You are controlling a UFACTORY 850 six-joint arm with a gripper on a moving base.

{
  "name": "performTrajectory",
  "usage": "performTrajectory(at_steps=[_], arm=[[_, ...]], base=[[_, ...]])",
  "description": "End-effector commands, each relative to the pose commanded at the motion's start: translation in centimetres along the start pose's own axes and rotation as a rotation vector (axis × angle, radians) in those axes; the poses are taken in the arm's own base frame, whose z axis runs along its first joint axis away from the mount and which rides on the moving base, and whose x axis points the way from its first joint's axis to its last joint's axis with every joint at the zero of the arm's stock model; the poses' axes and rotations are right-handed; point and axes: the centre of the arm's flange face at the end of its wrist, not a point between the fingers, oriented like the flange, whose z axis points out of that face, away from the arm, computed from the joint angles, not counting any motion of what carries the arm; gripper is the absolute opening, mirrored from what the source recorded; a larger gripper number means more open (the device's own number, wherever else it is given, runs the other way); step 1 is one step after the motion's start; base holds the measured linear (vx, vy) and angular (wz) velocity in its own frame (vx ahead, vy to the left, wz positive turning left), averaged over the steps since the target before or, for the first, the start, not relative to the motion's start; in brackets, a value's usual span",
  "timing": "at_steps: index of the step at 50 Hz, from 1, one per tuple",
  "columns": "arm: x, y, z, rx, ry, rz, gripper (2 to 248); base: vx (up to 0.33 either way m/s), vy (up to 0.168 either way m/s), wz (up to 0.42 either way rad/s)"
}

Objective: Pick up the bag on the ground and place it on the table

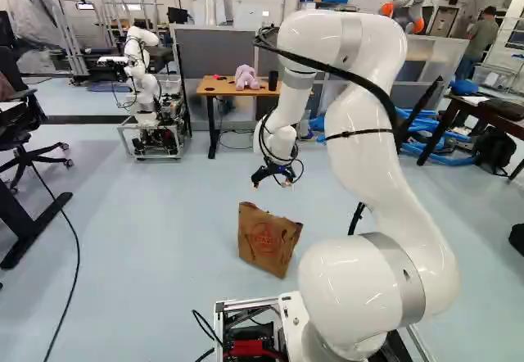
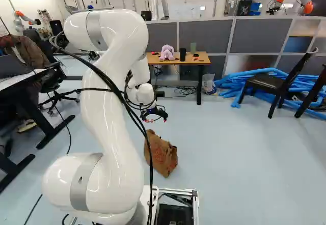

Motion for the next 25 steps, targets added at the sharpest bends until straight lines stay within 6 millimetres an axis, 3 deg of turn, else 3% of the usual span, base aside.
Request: performTrajectory(at_steps=[25], arm=[[-0.2, 0.0, 3.7, 0.004, -0.039, -0.200, 247]], base=[[0.000, 0.000, 0.000]])
